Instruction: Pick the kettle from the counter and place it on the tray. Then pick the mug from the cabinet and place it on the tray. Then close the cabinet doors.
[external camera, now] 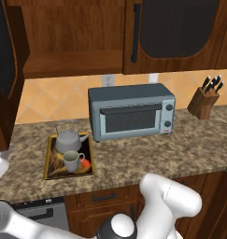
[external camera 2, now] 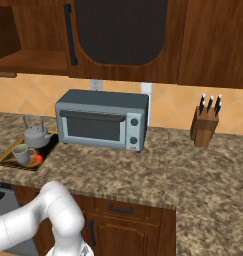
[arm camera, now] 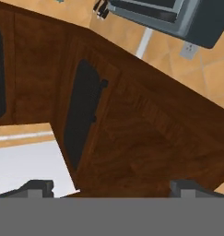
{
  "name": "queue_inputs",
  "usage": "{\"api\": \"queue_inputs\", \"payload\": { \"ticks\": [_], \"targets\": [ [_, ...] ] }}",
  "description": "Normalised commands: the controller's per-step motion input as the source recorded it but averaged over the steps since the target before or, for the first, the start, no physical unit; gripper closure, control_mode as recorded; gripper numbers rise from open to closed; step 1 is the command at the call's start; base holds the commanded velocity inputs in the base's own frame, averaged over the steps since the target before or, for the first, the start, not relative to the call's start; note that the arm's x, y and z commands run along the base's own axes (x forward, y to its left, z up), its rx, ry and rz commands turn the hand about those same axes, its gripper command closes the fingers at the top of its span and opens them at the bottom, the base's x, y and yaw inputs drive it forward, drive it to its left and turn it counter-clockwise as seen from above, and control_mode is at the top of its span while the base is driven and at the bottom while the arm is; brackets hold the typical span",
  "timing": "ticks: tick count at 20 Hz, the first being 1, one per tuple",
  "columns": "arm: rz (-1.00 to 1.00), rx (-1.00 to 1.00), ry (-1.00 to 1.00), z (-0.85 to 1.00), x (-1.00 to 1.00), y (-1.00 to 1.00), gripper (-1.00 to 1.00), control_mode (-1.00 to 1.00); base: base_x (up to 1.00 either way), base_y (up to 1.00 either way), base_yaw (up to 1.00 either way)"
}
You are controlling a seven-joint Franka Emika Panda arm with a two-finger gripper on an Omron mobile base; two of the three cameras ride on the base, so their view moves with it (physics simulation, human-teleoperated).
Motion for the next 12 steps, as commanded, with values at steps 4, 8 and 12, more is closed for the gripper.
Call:
{"api": "queue_inputs", "payload": {
  "ticks": [4,8,12],
  "targets": [
    [-0.02,0.0,0.0,0.17,0.1,0.39,-1.0,-1.0,0.0,0.0,0.0],
    [-0.04,-0.01,0.0,0.38,0.04,0.17,-1.0,-1.0,0.0,0.0,0.0],
    [-0.07,-0.01,0.02,0.46,0.01,-0.01,-1.0,-1.0,0.0,0.0,0.0]
  ]
}}
